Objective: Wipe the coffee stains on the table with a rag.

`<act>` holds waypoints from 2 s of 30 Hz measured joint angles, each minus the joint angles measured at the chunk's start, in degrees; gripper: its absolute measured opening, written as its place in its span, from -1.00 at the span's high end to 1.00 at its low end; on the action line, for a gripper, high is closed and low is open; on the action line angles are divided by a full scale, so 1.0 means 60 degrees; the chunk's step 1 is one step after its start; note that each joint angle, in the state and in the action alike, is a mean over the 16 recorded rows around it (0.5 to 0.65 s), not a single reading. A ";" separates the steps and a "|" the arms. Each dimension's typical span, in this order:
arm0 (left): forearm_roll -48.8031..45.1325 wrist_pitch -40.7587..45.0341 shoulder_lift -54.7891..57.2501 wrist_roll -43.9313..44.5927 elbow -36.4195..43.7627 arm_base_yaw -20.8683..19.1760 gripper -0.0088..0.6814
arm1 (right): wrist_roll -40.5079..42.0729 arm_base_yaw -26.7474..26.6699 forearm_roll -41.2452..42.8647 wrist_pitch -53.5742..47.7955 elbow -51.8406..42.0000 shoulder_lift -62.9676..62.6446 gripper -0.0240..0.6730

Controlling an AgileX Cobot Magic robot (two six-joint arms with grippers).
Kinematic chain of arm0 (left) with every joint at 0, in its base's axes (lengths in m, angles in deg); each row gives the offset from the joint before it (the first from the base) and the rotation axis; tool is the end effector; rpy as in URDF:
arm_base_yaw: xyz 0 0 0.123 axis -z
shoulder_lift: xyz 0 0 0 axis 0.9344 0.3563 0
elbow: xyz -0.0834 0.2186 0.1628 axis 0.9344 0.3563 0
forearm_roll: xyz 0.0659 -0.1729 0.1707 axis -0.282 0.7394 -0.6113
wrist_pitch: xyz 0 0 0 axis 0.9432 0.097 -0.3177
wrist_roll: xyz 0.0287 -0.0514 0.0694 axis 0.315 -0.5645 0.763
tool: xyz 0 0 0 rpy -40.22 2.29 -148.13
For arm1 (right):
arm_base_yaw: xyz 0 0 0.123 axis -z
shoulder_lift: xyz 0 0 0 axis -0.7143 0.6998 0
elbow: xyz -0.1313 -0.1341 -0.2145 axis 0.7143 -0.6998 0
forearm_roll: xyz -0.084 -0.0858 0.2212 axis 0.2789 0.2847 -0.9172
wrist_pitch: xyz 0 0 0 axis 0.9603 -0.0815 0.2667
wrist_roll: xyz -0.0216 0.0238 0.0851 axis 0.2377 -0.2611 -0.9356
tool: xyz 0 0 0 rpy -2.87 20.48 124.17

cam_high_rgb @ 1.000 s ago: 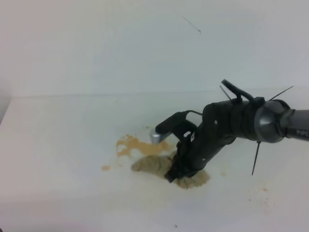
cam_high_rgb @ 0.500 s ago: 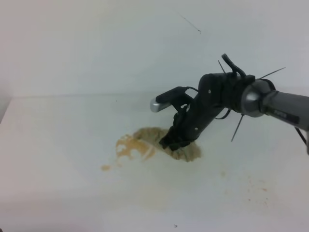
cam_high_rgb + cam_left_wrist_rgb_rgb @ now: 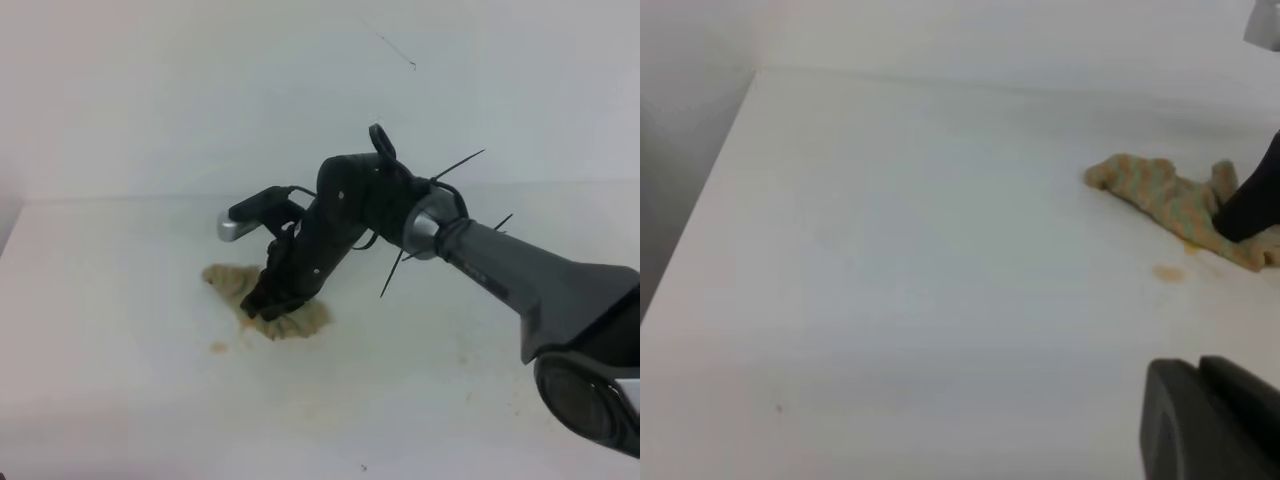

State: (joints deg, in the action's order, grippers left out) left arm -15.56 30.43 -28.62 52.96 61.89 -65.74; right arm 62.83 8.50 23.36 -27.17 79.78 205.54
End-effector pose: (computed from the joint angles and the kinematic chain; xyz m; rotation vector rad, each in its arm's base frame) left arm 0.0535 -0.0070 0.1754 -0.1022 1.7902 -0.2273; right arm 0.4171 0.3464 0.1216 -1.2240 2.5403 0.4949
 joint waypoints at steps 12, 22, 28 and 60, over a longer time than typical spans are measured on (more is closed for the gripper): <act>0.0000 0.0000 0.0000 0.0000 0.0000 0.0000 0.97 | -0.0078 -0.0783 0.0101 -0.0886 0.0220 0.0020 0.92; 0.0000 0.0000 0.0000 0.0000 0.0000 0.0000 0.97 | -0.0500 -0.0737 0.0918 -0.1126 0.0218 -0.0560 0.92; 0.0000 0.0000 0.0000 0.0000 0.0000 0.0000 0.97 | -0.0695 -0.0502 0.1226 -0.1060 0.0147 -0.0787 0.92; 0.0000 0.0000 0.0000 0.0000 0.0000 0.0000 0.97 | -0.0473 0.1178 0.1734 -0.0899 -0.0647 -0.3105 0.92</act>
State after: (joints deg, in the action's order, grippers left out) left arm -15.56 30.43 -28.62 52.96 61.89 -65.74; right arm 59.99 15.56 33.76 -32.56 75.90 186.91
